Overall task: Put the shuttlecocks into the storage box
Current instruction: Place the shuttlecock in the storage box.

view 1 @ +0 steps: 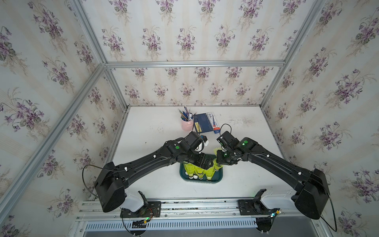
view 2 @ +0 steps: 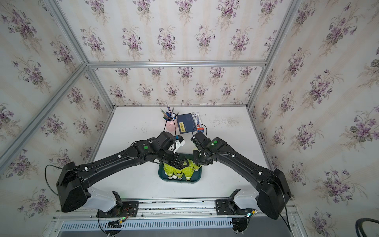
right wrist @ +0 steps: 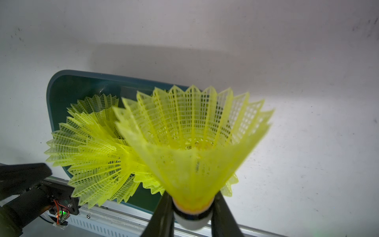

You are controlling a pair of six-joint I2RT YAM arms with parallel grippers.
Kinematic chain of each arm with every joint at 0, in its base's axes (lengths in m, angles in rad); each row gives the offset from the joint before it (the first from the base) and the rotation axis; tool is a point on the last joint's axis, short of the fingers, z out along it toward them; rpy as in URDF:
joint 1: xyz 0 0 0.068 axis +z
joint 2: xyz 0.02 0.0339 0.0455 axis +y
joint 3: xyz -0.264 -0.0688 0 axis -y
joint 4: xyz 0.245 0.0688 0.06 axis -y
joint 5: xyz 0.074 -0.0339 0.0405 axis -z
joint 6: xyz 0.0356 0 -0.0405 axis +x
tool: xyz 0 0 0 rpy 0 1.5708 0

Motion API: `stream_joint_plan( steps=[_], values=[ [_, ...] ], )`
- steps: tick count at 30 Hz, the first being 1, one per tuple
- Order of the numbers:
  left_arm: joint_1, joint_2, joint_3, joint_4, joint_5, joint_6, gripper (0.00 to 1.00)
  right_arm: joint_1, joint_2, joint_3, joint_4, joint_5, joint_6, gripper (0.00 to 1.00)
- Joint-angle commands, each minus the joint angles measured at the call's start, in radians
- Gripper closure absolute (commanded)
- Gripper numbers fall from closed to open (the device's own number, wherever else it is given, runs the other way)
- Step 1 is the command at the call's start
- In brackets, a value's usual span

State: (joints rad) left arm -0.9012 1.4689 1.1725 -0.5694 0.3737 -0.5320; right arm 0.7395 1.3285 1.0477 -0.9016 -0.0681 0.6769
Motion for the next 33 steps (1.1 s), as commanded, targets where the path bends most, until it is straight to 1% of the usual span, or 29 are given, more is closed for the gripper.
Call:
stream_joint_plan(
  steps=[1,4,7,13,17,21,25,27,30,31,33],
  values=[
    [-0.001,0.007,0.010,0.006,-0.009,0.001,0.01,0.001,0.006,-0.003,-0.010,0.004,-0.001,0.81],
    [0.000,0.010,0.011,0.008,-0.010,0.001,0.01,0.001,0.019,-0.001,-0.019,0.010,-0.005,0.79],
    [-0.001,0.012,0.015,0.008,-0.009,0.003,0.01,0.001,0.024,-0.003,-0.019,0.014,-0.009,0.76],
    [-0.001,0.011,0.020,0.005,-0.009,0.003,0.01,0.002,0.037,0.021,-0.044,0.003,-0.025,0.59],
    [-0.001,0.010,0.020,0.005,-0.009,0.001,0.01,0.001,0.029,0.049,-0.081,0.015,-0.036,0.54],
    [0.000,0.006,0.015,0.009,-0.009,-0.001,0.01,0.001,0.023,0.066,-0.106,0.023,-0.046,0.54],
    [0.001,0.005,0.014,0.011,-0.010,-0.006,0.01,-0.001,0.032,0.092,-0.121,0.062,-0.059,0.55],
    [0.001,0.002,0.015,0.011,-0.009,-0.008,0.01,-0.003,0.046,0.108,-0.123,0.070,-0.069,0.57],
    [0.001,-0.003,0.016,0.005,-0.009,-0.011,0.01,-0.006,0.059,0.135,-0.125,0.092,-0.078,0.64],
    [0.001,-0.005,0.018,0.003,-0.035,-0.010,0.01,-0.009,0.061,0.138,-0.121,0.095,-0.080,0.66],
    [0.002,-0.007,0.020,-0.004,-0.047,-0.011,0.01,-0.012,0.066,0.140,-0.114,0.097,-0.081,0.68]
  ],
)
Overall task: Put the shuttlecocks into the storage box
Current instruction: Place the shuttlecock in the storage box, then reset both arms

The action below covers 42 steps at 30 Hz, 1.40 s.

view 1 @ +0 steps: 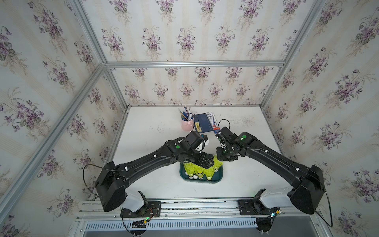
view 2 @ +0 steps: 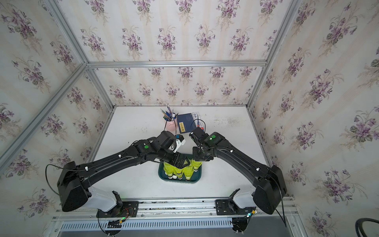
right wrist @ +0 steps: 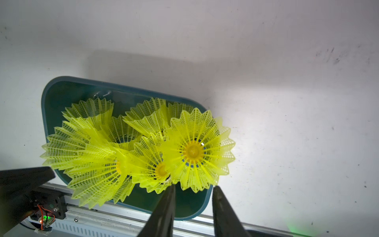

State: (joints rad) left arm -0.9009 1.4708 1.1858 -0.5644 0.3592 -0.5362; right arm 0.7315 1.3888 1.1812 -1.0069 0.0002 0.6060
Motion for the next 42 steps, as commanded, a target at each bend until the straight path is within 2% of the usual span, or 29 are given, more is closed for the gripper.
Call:
stream_joint_plan(
  steps=[1,7,14,25,27,29,31,34,36,42],
  values=[
    [0.003,-0.007,0.009,-0.018,-0.036,-0.007,0.01,-0.006,0.008,0.007,-0.006,0.030,-0.009,0.69],
    [0.033,-0.012,0.026,-0.036,-0.024,-0.019,0.01,-0.016,0.008,0.035,0.008,0.044,-0.007,0.70],
    [0.089,-0.037,0.039,-0.112,-0.038,-0.019,0.01,-0.054,-0.020,0.068,0.007,0.084,0.026,0.63],
    [0.269,-0.176,-0.053,-0.261,-0.048,-0.019,0.01,-0.094,-0.185,-0.076,-0.036,0.086,0.177,0.58],
    [0.305,-0.208,-0.081,-0.272,-0.048,-0.029,0.00,-0.113,-0.216,-0.109,-0.036,0.092,0.197,0.52],
    [0.344,-0.241,-0.107,-0.276,-0.046,-0.036,0.00,-0.146,-0.252,-0.135,-0.022,0.114,0.203,0.40],
    [0.388,-0.273,-0.132,-0.283,-0.050,-0.046,0.00,-0.229,-0.288,-0.160,0.006,0.126,0.188,0.01],
    [0.459,-0.317,-0.165,-0.281,-0.049,-0.059,0.00,-0.354,-0.332,-0.190,0.068,0.115,0.142,0.00],
    [0.497,-0.344,-0.173,-0.295,-0.092,-0.071,0.00,-0.420,-0.355,-0.203,0.125,0.104,0.103,0.00],
    [0.560,-0.448,-0.196,-0.264,-0.265,-0.046,0.00,-0.443,-0.421,-0.232,0.365,0.213,0.023,0.00]
  ],
)
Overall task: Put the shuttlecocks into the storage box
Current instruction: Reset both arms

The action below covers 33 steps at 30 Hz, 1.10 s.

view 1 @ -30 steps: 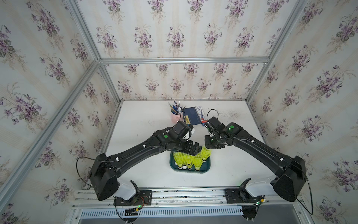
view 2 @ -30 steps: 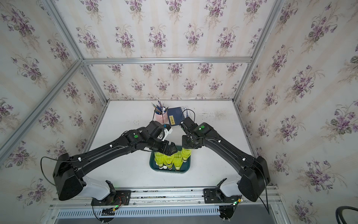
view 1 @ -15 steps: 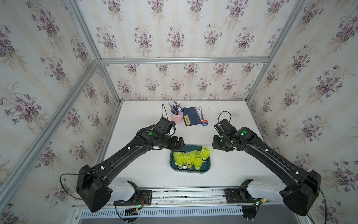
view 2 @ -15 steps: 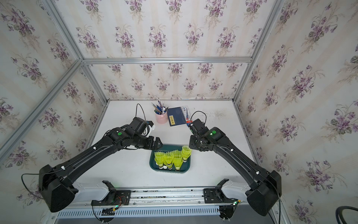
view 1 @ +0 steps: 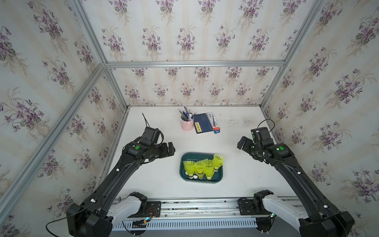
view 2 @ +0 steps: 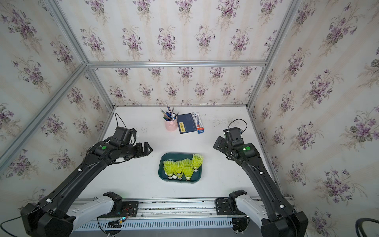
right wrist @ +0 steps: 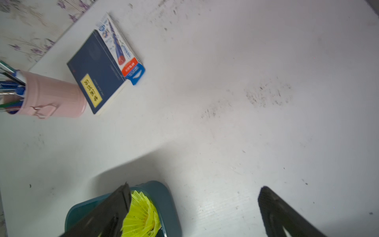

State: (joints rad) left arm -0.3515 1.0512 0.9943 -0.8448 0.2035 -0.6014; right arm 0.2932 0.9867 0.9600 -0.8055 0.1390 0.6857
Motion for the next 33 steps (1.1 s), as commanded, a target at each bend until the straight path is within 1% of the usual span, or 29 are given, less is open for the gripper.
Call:
stream_joint_plan(
  steps=[1,3,5,7,8,9,10,11,13,15,16,17,19,21,22,24,28,33],
  values=[
    [0.012,-0.045,-0.003,0.020,-0.158,0.025,0.00,-0.005,-0.032,-0.024,0.206,0.117,-0.057,0.00],
    [0.011,-0.071,-0.001,0.013,-0.272,0.026,0.00,-0.005,-0.049,-0.055,0.284,0.213,-0.066,0.00],
    [0.011,-0.088,-0.002,-0.009,-0.433,-0.004,0.00,-0.005,-0.048,-0.106,0.361,0.320,-0.079,0.00],
    [0.011,-0.092,-0.022,-0.021,-0.619,-0.045,0.00,-0.005,-0.058,-0.180,0.492,0.353,-0.156,0.00],
    [0.012,-0.102,-0.051,0.017,-0.681,-0.013,0.00,-0.004,-0.070,-0.230,0.580,0.356,-0.212,0.00],
    [0.014,-0.117,-0.086,0.084,-0.712,0.053,0.00,-0.004,-0.086,-0.280,0.669,0.351,-0.265,0.00],
    [0.013,-0.136,-0.140,0.193,-0.724,0.152,0.00,-0.005,-0.106,-0.341,0.773,0.353,-0.315,0.00],
    [0.014,-0.156,-0.195,0.310,-0.724,0.260,0.00,-0.005,-0.126,-0.405,0.875,0.362,-0.352,0.00],
    [0.031,-0.173,-0.278,0.453,-0.705,0.397,0.00,-0.005,-0.157,-0.517,1.057,0.384,-0.410,0.00],
    [0.078,-0.169,-0.338,0.556,-0.641,0.470,0.00,-0.005,-0.152,-0.596,1.175,0.415,-0.458,0.00],
    [0.113,-0.169,-0.373,0.622,-0.581,0.500,0.00,-0.007,-0.135,-0.623,1.217,0.420,-0.480,0.00],
    [0.147,-0.165,-0.406,0.683,-0.534,0.514,0.00,-0.010,-0.115,-0.645,1.252,0.409,-0.503,0.00],
    [0.199,-0.139,-0.453,0.786,-0.483,0.533,0.00,-0.018,-0.061,-0.665,1.290,0.390,-0.513,0.00],
    [0.258,-0.077,-0.464,0.847,-0.436,0.526,0.00,-0.020,-0.007,-0.677,1.320,0.375,-0.522,0.00],
    [0.294,-0.038,-0.462,0.875,-0.392,0.523,0.00,-0.023,0.019,-0.685,1.344,0.374,-0.531,0.00],
    [0.338,0.039,-0.462,0.942,-0.331,0.525,0.00,-0.027,0.062,-0.708,1.415,0.371,-0.548,0.00],
    [0.369,0.144,-0.475,1.112,-0.261,0.554,0.00,-0.058,0.149,-0.740,1.551,0.336,-0.561,0.00],
    [0.387,0.245,-0.481,1.239,-0.208,0.581,0.00,-0.102,0.243,-0.756,1.702,0.261,-0.584,0.00]
  ],
)
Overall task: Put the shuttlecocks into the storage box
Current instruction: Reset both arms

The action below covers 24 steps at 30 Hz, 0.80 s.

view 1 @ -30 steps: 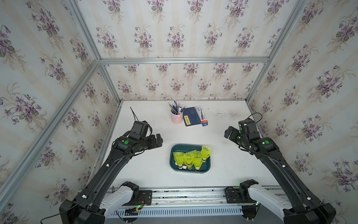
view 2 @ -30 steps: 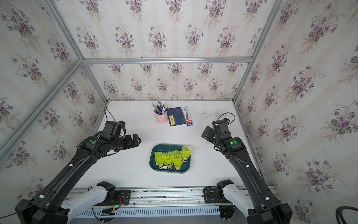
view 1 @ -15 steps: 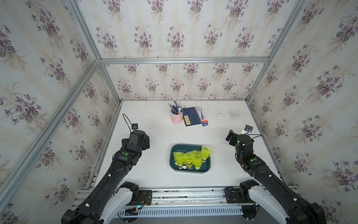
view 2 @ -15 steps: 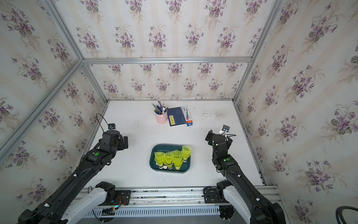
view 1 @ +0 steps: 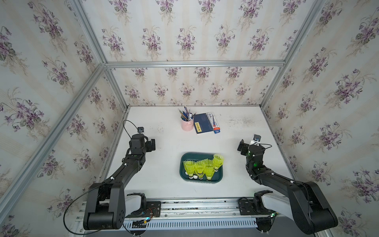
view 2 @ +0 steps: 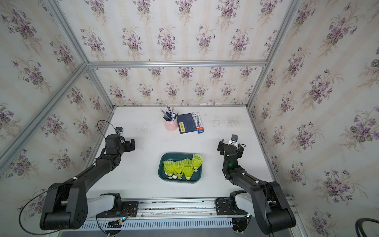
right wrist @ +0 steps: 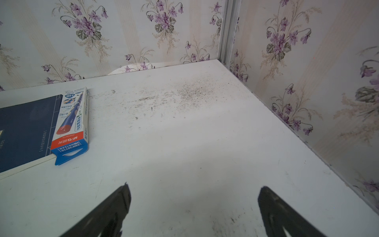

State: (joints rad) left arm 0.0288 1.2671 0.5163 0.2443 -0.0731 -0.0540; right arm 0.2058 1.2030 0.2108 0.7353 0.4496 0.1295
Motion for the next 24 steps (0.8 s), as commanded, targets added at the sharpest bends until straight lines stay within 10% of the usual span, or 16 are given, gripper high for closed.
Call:
stream_joint_plan(
  steps=[1,17,24],
  values=[
    [0.007,0.048,-0.003,0.169,0.077,0.040,0.00,-0.024,0.044,-0.013,0.204,-0.068,-0.038,0.00],
    [0.014,0.210,-0.121,0.527,0.091,0.041,0.00,-0.115,0.370,-0.136,0.888,-0.291,-0.146,0.00],
    [-0.003,0.228,-0.090,0.492,0.060,0.048,0.00,-0.135,0.329,-0.034,0.626,-0.293,-0.112,0.00]
  ],
)
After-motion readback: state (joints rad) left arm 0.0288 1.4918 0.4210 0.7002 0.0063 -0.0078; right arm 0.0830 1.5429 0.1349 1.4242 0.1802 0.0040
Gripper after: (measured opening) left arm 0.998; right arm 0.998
